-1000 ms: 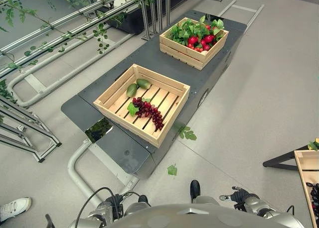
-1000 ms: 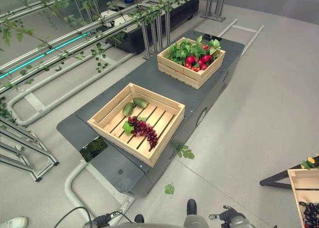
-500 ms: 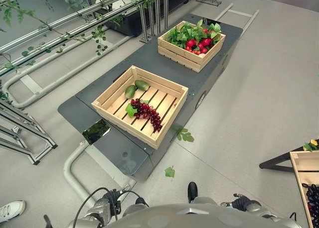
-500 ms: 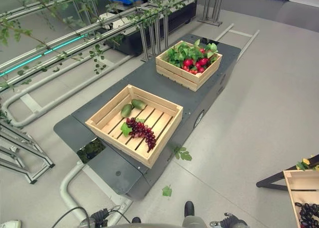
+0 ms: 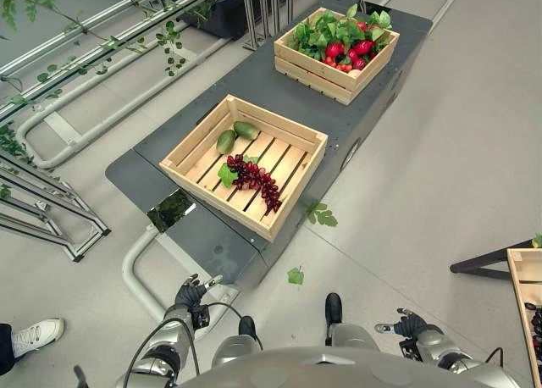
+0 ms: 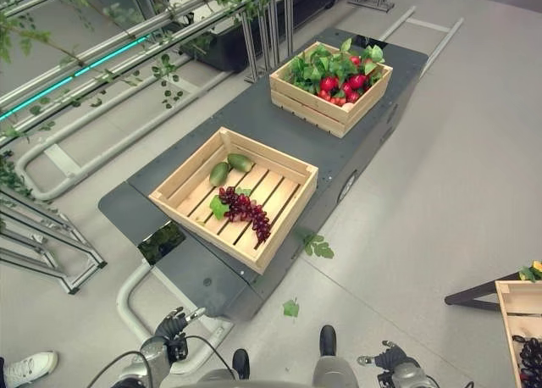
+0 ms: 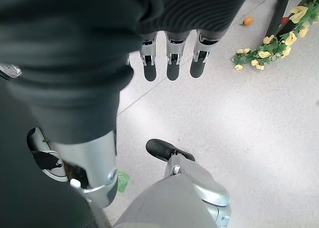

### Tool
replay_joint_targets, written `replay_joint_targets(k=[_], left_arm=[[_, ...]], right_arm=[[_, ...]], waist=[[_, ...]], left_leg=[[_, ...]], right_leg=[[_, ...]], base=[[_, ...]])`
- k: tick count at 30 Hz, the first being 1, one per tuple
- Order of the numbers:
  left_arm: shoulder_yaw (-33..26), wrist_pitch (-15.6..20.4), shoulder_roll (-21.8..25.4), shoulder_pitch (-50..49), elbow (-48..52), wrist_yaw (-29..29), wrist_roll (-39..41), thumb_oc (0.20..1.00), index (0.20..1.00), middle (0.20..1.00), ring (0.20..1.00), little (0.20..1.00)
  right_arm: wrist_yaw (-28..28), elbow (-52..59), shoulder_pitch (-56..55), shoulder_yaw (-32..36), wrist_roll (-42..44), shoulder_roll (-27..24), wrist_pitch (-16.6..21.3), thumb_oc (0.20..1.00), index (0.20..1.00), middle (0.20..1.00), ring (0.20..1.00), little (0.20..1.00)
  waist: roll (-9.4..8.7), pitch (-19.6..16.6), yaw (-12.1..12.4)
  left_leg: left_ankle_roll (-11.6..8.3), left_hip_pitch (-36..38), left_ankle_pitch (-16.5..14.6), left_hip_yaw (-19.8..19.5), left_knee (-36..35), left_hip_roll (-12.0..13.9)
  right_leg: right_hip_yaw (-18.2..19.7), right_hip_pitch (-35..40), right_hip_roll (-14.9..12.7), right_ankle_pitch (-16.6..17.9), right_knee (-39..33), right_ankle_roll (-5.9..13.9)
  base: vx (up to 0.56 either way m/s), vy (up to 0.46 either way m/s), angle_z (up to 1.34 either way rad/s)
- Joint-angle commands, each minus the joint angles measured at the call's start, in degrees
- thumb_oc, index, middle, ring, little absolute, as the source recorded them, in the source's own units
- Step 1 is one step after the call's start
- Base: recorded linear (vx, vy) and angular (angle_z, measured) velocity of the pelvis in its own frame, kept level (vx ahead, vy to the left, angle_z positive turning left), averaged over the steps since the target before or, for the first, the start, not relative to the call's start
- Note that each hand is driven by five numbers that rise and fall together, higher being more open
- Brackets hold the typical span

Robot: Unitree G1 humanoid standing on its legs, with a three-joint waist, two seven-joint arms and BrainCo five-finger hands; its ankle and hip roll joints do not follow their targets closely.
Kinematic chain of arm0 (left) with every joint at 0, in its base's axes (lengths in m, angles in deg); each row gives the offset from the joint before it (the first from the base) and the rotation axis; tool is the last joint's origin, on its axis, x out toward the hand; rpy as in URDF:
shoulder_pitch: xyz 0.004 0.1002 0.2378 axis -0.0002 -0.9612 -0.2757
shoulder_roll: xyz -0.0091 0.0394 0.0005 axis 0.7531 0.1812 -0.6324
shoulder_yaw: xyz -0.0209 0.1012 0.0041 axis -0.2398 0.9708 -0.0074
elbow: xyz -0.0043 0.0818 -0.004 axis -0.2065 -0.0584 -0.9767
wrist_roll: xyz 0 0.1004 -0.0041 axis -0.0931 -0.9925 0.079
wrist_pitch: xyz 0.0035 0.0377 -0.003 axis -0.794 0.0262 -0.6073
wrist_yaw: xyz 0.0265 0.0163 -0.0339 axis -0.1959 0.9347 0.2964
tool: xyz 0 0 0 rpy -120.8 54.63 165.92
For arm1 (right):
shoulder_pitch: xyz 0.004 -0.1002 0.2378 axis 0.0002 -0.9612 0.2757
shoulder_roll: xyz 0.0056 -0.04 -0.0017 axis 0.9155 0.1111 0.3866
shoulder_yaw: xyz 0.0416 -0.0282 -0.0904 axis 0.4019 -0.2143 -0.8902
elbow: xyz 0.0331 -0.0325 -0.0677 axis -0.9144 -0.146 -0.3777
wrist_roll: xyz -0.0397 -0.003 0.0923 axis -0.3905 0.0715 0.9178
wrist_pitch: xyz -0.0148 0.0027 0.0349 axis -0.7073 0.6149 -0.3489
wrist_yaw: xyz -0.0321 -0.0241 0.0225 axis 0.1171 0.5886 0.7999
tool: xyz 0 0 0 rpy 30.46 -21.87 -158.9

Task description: Pick up the fruits from the basket on one side to the basket on the other side

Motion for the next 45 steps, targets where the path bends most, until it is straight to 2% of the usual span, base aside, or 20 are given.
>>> replay_joint_targets(k=[1,4,6,12,19,29,38,41,45], left_arm=[[0.95,1.83,1.85,4.23,2.10,-1.43,1.01,1.000,1.000,1.000,1.000,1.000],[1.05,1.76,2.39,3.89,4.83,0.78,4.37,1.000,1.000,1.000,1.000,1.000],[1.94,1.62,3.56,4.89,5.58,1.23,3.77,1.000,1.000,1.000,1.000,1.000],[3.11,1.62,5.39,8.21,8.53,0.32,3.10,1.000,1.000,1.000,1.000,1.000],[3.03,2.44,8.23,9.82,18.80,-0.51,5.00,1.000,1.000,1.000,1.000,1.000],[2.69,1.34,17.27,12.74,34.00,-0.05,-1.01,1.000,1.000,1.000,1.000,1.000],[5.04,0.17,25.67,20.43,38.57,1.31,-6.24,1.000,1.000,1.000,1.000,1.000],[5.51,0.08,27.11,21.70,39.48,1.40,-6.95,1.000,1.000,1.000,1.000,1.000],[6.41,-0.11,31.88,24.36,43.18,1.96,-9.20,1.000,1.000,1.000,1.000,1.000]], right_arm=[[-1.01,-1.11,4.25,-0.99,0.69,-1.08,0.57,1.000,1.000,1.000,1.000,1.000],[-0.44,-1.13,4.29,-0.72,0.79,-2.12,0.48,1.000,1.000,1.000,1.000,1.000],[0.19,-1.21,5.30,-1.03,0.87,-2.98,0.36,1.000,1.000,1.000,1.000,1.000],[0.60,-1.29,7.96,-1.85,1.08,-4.30,-0.05,1.000,1.000,1.000,1.000,1.000],[0.80,-0.35,9.98,-1.80,2.00,-6.15,-0.31,1.000,1.000,1.000,1.000,1.000],[2.57,0.72,11.83,-1.00,2.89,-8.90,-1.03,1.000,1.000,1.000,1.000,1.000],[4.12,0.47,13.58,-1.04,3.73,-10.68,-1.38,1.000,1.000,1.000,1.000,1.000],[4.42,0.66,13.54,-1.05,3.85,-10.79,-1.43,1.000,1.000,1.000,1.000,1.000],[4.64,1.19,12.86,-0.98,3.85,-10.53,-1.37,1.000,1.000,1.000,1.000,1.000]], waist=[[-2.99,1.93,-0.08],[-2.84,2.20,-0.16],[-2.64,2.67,-0.33],[-2.40,4.11,-0.59],[-2.24,5.54,-0.67],[-1.63,6.69,-0.58],[-1.04,7.56,-0.98],[-0.96,7.65,-1.09],[-0.62,7.76,-1.27]], left_leg=[[1.13,-3.74,-0.49,-2.45,0.02,-2.55],[1.17,-3.90,-0.45,-2.40,0.00,-2.64],[1.16,-4.22,-0.33,-2.38,0.01,-2.73],[1.09,-6.08,0.47,-2.27,0.06,-2.88],[1.05,-8.87,1.47,-2.29,0.22,-3.25],[1.08,-11.35,2.25,-2.00,0.23,-3.73],[1.28,-13.10,2.62,-1.74,0.34,-4.47],[1.33,-13.32,2.64,-1.72,0.37,-4.59],[1.45,-13.76,2.66,-1.59,0.42,-4.94]], right_leg=[[-1.49,4.69,-0.59,-9.64,0.55,3.07],[-1.53,4.48,-0.73,-9.43,0.55,3.17],[-1.43,3.94,-0.89,-9.11,0.55,3.27],[-1.22,1.93,-1.13,-8.12,0.55,3.41],[-0.97,-1.11,-1.29,-6.86,0.55,3.54],[-0.63,-3.93,-1.82,-5.67,0.55,3.83],[-0.13,-6.08,-2.39,-4.59,0.55,4.14],[0.00,-6.44,-2.50,-4.44,0.55,4.18],[0.12,-7.02,-2.70,-4.15,0.55,4.25]], base=[[0.00,0.000,0.00],[0.00,0.000,0.00],[-0.04,0.024,-0.01],[-0.05,0.018,-0.01],[-0.06,0.006,-0.01],[-0.03,0.010,0.00],[-0.02,0.013,-0.01],[0.00,0.000,0.00],[0.00,0.003,-0.01]])
